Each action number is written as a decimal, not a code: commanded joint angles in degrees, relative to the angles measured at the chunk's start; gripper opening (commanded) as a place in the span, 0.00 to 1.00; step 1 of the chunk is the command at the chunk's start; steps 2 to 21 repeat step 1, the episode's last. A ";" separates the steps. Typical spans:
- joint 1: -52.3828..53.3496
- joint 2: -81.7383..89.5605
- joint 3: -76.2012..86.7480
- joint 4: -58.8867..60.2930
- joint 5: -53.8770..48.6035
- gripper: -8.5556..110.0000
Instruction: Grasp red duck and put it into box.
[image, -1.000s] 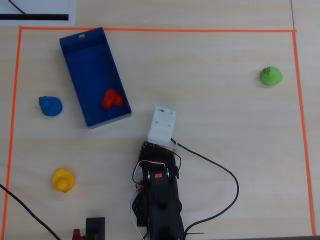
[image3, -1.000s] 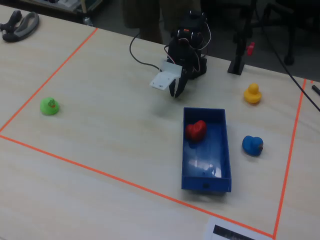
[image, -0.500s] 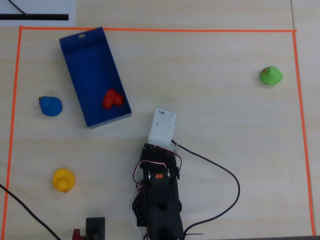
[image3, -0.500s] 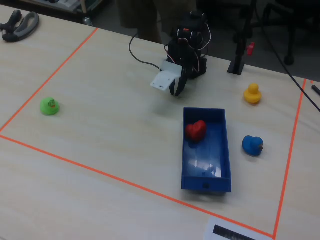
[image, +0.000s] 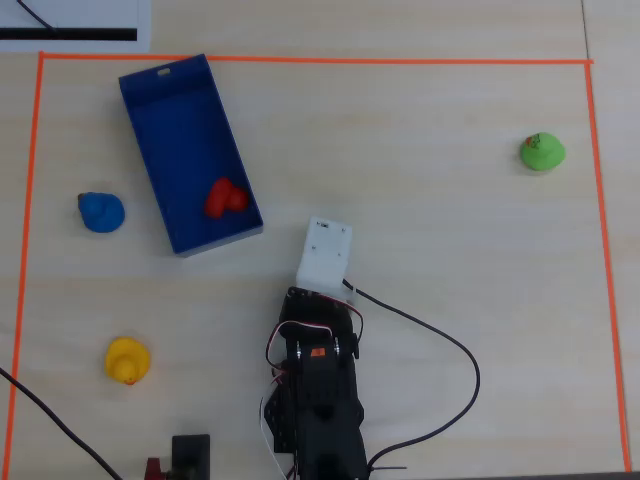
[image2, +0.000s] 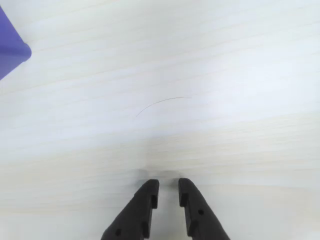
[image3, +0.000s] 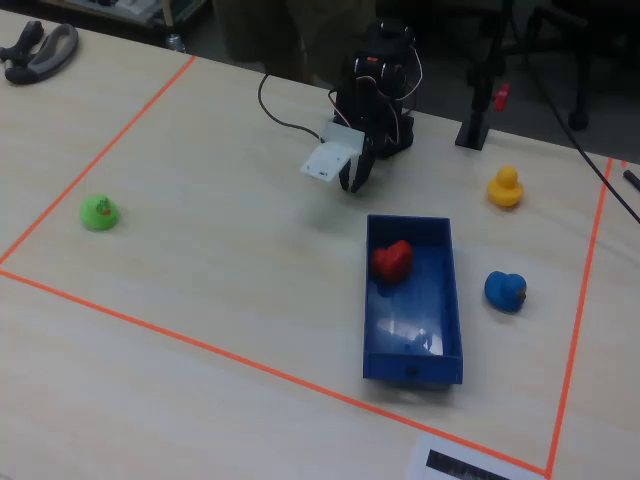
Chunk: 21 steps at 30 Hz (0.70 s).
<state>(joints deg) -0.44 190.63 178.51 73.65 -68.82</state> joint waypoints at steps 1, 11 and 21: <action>0.44 -0.88 -0.26 1.05 0.18 0.09; 0.44 -0.88 -0.26 1.05 0.18 0.09; 0.44 -0.88 -0.26 1.05 0.18 0.09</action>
